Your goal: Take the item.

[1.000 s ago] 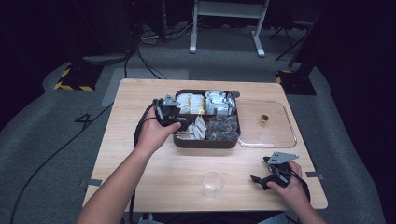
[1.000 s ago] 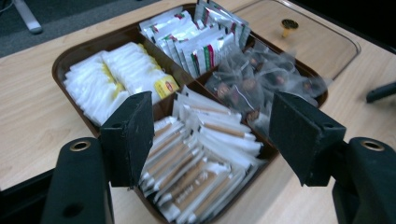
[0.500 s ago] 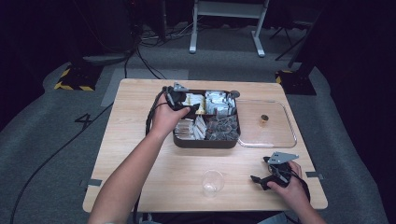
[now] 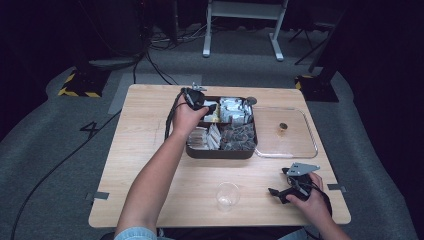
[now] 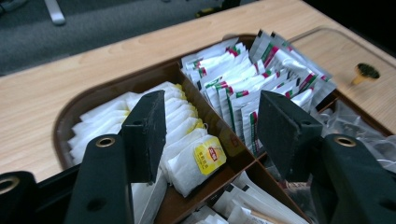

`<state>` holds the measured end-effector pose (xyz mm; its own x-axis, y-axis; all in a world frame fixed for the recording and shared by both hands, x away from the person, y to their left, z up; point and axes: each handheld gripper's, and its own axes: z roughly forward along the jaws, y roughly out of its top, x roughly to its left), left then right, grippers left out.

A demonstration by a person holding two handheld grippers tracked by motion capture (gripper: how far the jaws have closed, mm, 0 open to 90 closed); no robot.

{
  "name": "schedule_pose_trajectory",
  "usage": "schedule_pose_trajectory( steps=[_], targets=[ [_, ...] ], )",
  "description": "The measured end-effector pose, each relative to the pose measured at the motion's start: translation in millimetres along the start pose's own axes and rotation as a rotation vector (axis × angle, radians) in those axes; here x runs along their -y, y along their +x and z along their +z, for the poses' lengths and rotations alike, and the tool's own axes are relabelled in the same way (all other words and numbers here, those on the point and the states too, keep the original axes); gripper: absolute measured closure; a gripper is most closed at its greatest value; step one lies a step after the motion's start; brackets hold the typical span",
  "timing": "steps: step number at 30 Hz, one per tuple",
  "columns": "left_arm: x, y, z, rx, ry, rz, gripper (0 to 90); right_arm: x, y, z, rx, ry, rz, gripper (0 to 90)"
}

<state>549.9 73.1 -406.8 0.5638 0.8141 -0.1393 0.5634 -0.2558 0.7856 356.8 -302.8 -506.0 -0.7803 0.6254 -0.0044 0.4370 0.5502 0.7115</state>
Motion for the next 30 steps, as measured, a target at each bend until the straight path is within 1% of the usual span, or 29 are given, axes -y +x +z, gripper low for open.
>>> schedule_pose_trajectory(
  steps=[1, 2, 3, 5, 6, 8, 10, 12, 13, 15, 21, 23, 24, 25, 30],
  targets=[
    [-0.6, -0.3, 4.2, 0.008, 0.028, 0.000, 44.4, 0.0, 0.0, 0.0, 0.000, 0.000, 0.000, 0.5],
    [-0.9, -0.7, 7.1, 0.009, 0.039, -0.002, 44.8, 0.0, 0.0, 0.0, 0.000, 0.000, 0.000, 0.5],
    [-1.3, -0.4, 10.4, 0.012, 0.062, 0.007, 44.7, 0.0, -0.1, 0.0, -0.001, 0.000, 0.000, 0.5],
    [-1.7, -1.1, 17.3, 0.015, 0.105, 0.005, 45.1, 0.0, -0.1, 0.0, -0.001, 0.000, -0.001, 0.5],
    [-1.7, -1.1, 17.3, 0.015, 0.105, 0.005, 46.0, 0.0, -0.1, 0.0, -0.001, 0.000, -0.001, 0.5],
    [-1.0, -0.5, 25.5, 0.023, 0.147, -0.018, 46.7, 0.0, -0.1, 0.0, -0.001, 0.000, -0.001, 0.5],
    [0.1, 0.3, 30.4, 0.022, 0.173, -0.021, 49.0, 0.0, -0.1, 0.0, -0.001, 0.000, -0.001, 0.5],
    [1.7, 1.1, 35.3, 0.021, 0.194, -0.022, 49.2, 0.0, -0.1, 0.0, -0.001, 0.000, -0.001, 0.5],
    [1.7, 1.1, 35.3, 0.021, 0.194, -0.022, 49.3, 0.0, -0.1, 0.0, -0.001, 0.000, -0.001, 0.5],
    [4.3, 2.7, 40.7, 0.016, 0.212, -0.023, 49.3, 0.0, -0.2, 0.1, -0.001, 0.000, -0.002, 0.5],
    [7.1, 8.0, 49.8, 0.011, 0.231, -0.038, 50.3, -0.2, -0.4, 0.3, -0.003, -0.001, -0.003, 0.5],
    [7.6, 9.3, 51.8, 0.019, 0.241, -0.039, 50.2, -0.2, -0.5, 0.3, -0.006, 0.000, -0.004, 0.5],
    [7.8, 9.7, 52.7, 0.013, 0.241, -0.037, 49.8, -0.3, -0.6, 0.4, -0.007, 0.000, -0.005, 0.5],
    [7.9, 10.9, 53.5, 0.015, 0.249, -0.035, 49.8, -0.4, -0.6, 0.5, -0.008, 0.000, -0.005, 0.5],
    [9.3, 13.1, 57.9, 0.008, 0.258, -0.039, 48.9, -0.8, -0.9, 0.9, -0.013, 0.001, -0.008, 0.5]
  ],
)
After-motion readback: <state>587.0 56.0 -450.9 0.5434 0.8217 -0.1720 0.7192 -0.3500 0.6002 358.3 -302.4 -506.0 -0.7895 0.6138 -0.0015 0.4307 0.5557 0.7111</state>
